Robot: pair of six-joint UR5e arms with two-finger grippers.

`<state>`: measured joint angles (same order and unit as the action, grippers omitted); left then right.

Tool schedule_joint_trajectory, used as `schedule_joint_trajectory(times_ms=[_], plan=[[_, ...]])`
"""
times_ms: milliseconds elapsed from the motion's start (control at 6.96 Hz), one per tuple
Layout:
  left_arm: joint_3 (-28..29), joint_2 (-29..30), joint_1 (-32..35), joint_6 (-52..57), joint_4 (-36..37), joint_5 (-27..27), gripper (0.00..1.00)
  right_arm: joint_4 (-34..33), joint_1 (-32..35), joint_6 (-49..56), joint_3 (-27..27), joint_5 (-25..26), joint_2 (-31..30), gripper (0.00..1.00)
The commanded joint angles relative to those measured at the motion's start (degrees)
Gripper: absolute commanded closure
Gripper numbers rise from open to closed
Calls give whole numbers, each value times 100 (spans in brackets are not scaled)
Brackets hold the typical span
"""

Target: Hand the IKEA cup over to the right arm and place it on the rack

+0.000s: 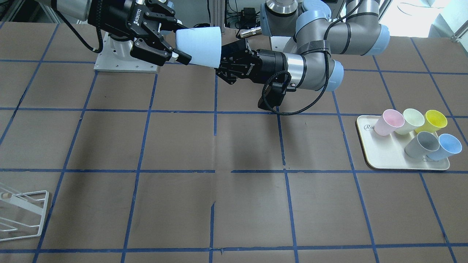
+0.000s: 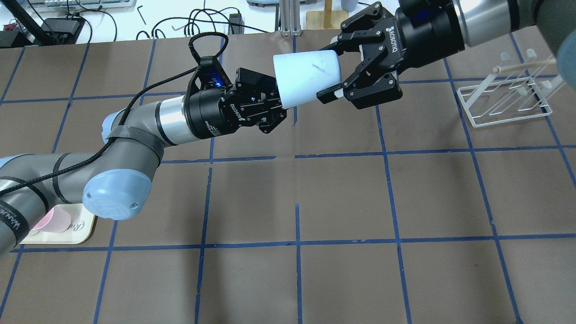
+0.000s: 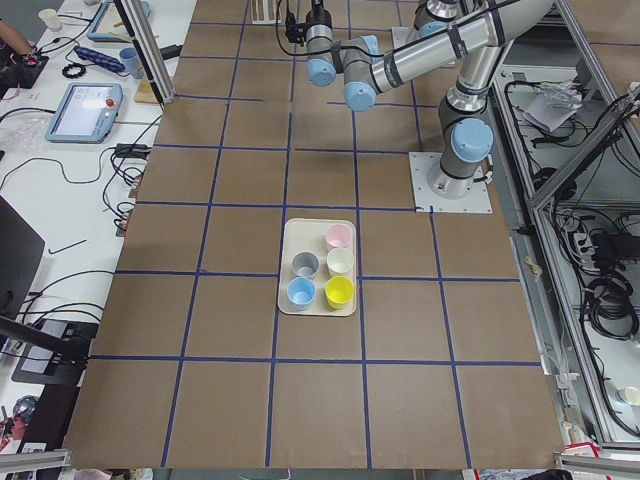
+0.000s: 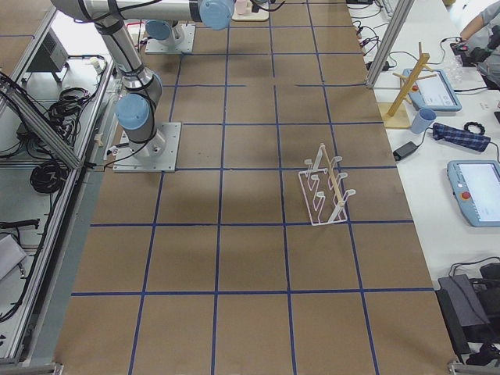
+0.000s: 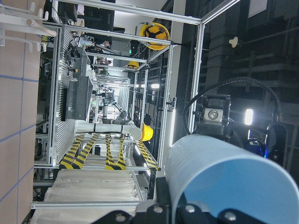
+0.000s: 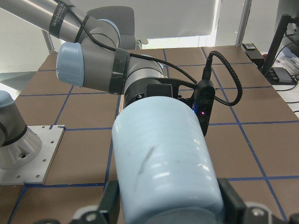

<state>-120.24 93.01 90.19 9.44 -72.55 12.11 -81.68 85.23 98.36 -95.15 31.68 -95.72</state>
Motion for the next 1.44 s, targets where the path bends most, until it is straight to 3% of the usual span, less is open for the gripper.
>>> schedule_joint_trajectory(times_ms=[0,144,288,431,719,1006,1294], plan=[[0,7,-1,-3,30,-6,100,-15,2,-44,-31,5,-43,68],[0,7,-1,-12,30,-7,100,-15,2,-54,-4,5,-52,72],[0,7,-1,-55,22,-7,71,-15,2,-54,5,13,-52,74],[0,7,-1,-38,22,-24,28,-15,2,-62,13,5,-61,74],[0,7,-10,-65,22,-50,5,-15,2,-62,14,-4,-61,76],[18,-10,-80,-196,-4,-94,0,-15,2,-54,-4,-4,-61,76],[53,-19,-316,-494,22,-881,0,-15,-6,-36,-39,48,-44,77]])
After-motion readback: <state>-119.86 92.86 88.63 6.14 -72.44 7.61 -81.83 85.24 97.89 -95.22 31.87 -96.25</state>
